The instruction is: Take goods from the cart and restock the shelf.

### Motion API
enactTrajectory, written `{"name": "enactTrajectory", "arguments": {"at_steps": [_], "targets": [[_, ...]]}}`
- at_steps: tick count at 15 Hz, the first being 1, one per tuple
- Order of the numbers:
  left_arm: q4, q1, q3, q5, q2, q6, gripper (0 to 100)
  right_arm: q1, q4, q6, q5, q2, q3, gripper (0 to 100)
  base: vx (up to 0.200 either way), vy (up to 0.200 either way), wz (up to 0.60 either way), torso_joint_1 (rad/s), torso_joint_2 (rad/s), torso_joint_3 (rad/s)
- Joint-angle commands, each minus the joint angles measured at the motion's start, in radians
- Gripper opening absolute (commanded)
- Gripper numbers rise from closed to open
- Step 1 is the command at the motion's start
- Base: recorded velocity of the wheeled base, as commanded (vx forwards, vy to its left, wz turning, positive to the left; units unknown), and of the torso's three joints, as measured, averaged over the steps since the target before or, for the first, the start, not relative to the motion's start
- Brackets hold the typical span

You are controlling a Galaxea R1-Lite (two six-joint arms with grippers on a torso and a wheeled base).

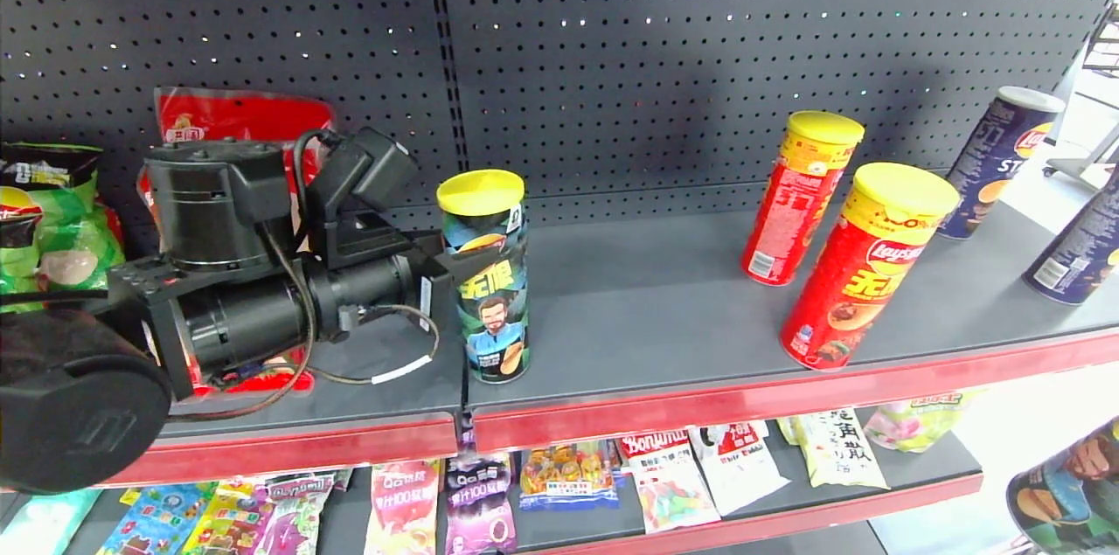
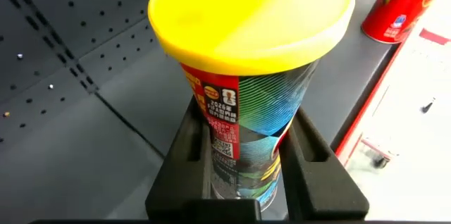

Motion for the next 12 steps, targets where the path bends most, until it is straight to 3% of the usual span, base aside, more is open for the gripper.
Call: {"name": "enactTrajectory", "arguments": {"at_steps": [1, 12], "targets": [[0.0, -0.013, 0.013, 0.004, -0.023, -0.002, 0, 0.001, 0.0, -0.001, 0.0, 0.003, -0.001, 0, 0.0, 0.0, 0.0, 0.0, 0.0, 0.0], [-0.002, -0.031, 0.054, 0.026, -0.04, -0.006, 0, 0.001, -0.002, -0.001, 0.0, 0.01, -0.003, 0, 0.0, 0.0, 0.0, 0.0, 0.0, 0.0]]}}
